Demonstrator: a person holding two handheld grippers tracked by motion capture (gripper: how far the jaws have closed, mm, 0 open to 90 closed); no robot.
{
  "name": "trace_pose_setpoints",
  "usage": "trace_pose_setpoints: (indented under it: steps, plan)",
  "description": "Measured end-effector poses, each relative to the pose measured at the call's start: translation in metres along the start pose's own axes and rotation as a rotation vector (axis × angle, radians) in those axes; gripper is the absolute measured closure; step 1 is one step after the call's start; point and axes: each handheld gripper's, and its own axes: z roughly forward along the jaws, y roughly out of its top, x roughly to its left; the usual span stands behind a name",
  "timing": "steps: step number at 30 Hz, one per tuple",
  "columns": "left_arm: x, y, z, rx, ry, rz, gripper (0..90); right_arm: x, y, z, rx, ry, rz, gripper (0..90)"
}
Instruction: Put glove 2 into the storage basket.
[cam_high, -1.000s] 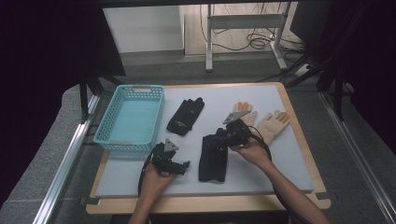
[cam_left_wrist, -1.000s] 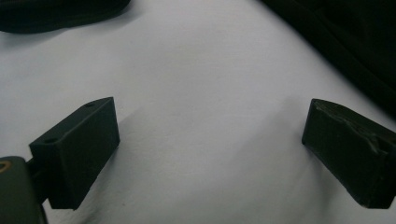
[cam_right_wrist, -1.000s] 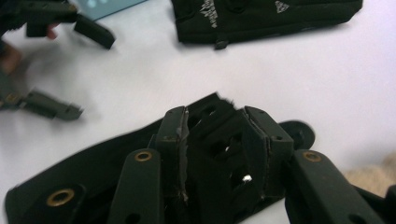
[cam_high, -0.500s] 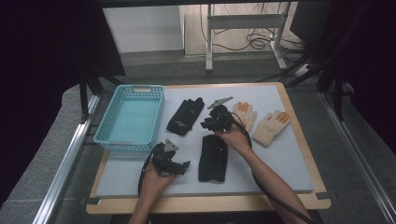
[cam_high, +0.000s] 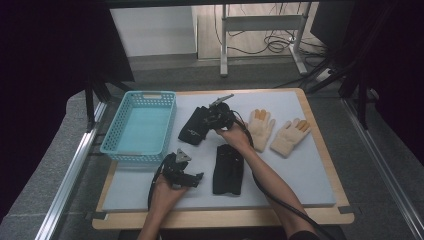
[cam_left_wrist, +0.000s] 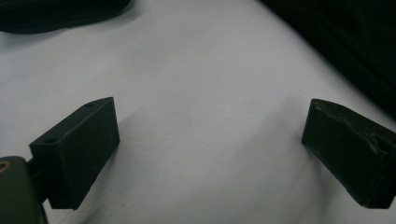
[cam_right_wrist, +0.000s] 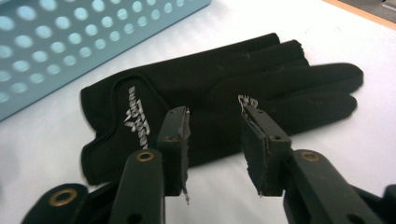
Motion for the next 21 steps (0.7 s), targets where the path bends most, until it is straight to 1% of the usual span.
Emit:
trace_pose_setpoints:
  steps: [2,5,10,13,14,15,16,18,20,21]
  plan:
    - [0.000,0.000,0.000,0.000,0.000,-0.001,4.5,0.000,0.002,0.006,-0.002,-0.005,0.001,56.4]
    - [0.000,0.000,0.000,0.000,0.000,0.000,4.5,-0.001,0.005,0.018,0.007,-0.030,-0.005,50.9]
    - [0.000,0.000,0.000,0.000,0.000,0.000,4.5,-0.002,0.010,0.035,0.022,-0.044,0.016,43.0]
    - [0.000,0.000,0.000,0.000,0.000,0.000,4.5,-0.002,0.010,0.044,0.039,-0.061,0.015,41.6]
    - [0.000,0.000,0.000,0.000,0.000,0.000,4.5,-0.002,0.009,0.048,0.054,-0.067,0.006,41.6]
    - [0.000,0.000,0.000,0.001,0.000,0.000,4.5,-0.003,0.009,0.051,0.055,-0.063,0.007,41.7]
    - [0.000,0.000,0.000,0.001,0.000,0.001,4.5,-0.004,0.008,0.052,0.044,-0.053,0.018,44.0]
    - [0.000,0.000,0.000,0.002,-0.001,-0.001,4.4,-0.007,0.006,0.052,0.032,-0.016,0.050,48.8]
    - [0.000,0.000,0.000,0.003,-0.001,-0.002,4.3,-0.008,0.006,0.051,0.033,-0.003,0.052,60.4]
    - [0.000,0.000,0.000,0.003,-0.001,-0.002,4.3,-0.007,0.005,0.051,0.034,-0.002,0.060,62.9]
